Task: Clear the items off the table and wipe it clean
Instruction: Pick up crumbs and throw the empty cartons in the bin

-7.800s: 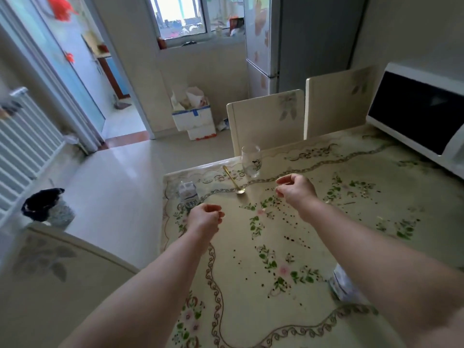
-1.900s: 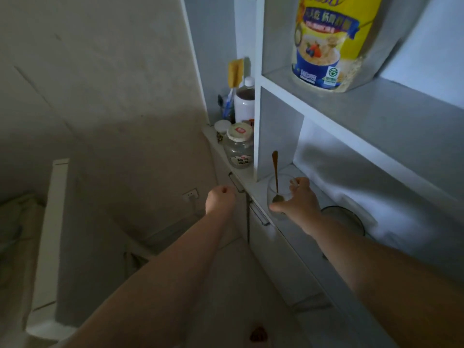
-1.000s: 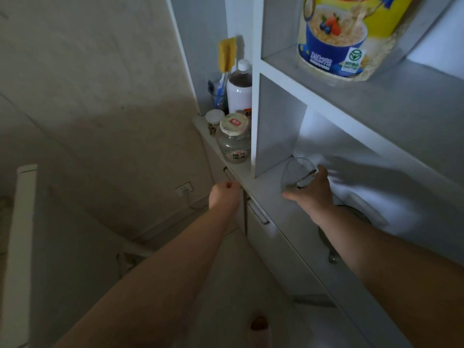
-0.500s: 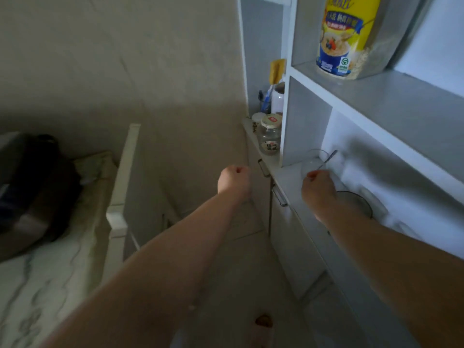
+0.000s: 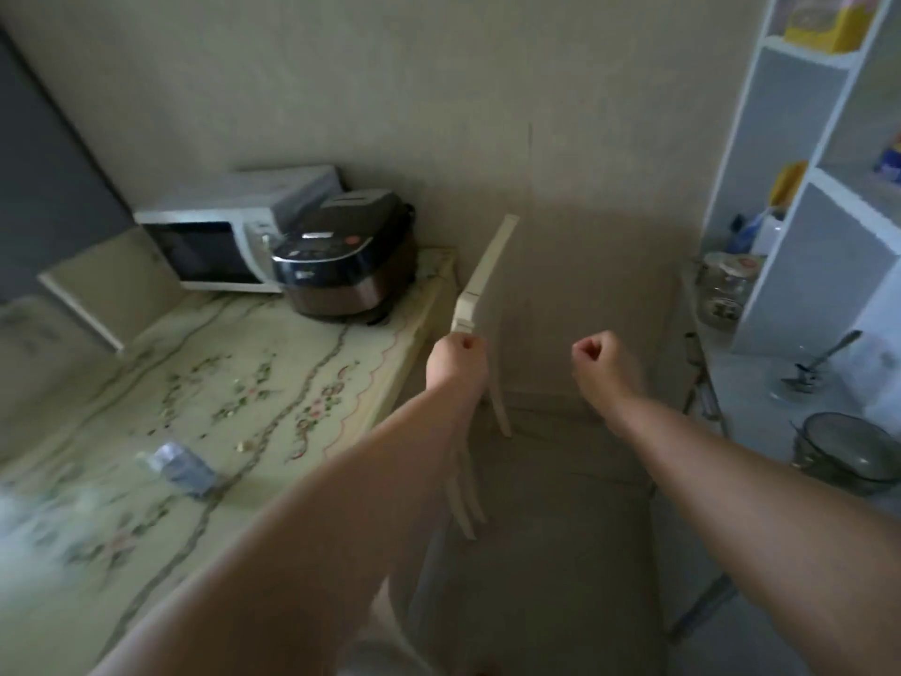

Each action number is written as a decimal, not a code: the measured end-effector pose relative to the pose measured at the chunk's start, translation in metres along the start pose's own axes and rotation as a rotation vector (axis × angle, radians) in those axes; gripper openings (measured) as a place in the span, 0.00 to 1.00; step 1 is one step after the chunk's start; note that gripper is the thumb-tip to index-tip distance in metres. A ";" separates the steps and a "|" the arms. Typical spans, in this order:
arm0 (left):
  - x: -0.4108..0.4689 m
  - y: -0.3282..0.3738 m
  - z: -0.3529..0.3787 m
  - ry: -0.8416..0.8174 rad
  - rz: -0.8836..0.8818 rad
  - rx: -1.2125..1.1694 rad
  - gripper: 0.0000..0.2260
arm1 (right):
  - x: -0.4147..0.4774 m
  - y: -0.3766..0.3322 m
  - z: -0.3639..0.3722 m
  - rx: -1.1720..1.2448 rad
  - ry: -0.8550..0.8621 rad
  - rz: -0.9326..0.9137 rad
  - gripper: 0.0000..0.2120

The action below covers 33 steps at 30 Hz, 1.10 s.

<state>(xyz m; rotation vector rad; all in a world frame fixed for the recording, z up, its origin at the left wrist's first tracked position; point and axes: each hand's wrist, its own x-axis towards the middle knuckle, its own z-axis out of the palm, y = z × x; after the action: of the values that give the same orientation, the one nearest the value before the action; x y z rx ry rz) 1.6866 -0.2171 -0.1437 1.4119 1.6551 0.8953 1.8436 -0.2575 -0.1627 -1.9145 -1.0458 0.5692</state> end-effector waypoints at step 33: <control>-0.138 -0.245 -0.355 0.431 -0.420 -0.165 0.11 | -0.273 -0.145 0.259 -0.105 -0.567 -0.296 0.08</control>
<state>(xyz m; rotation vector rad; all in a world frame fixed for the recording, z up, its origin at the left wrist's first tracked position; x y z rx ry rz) 1.2736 -0.3982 -0.1820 0.7461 2.0388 1.1038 1.4460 -0.3249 -0.1792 -1.6723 -1.7125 0.9260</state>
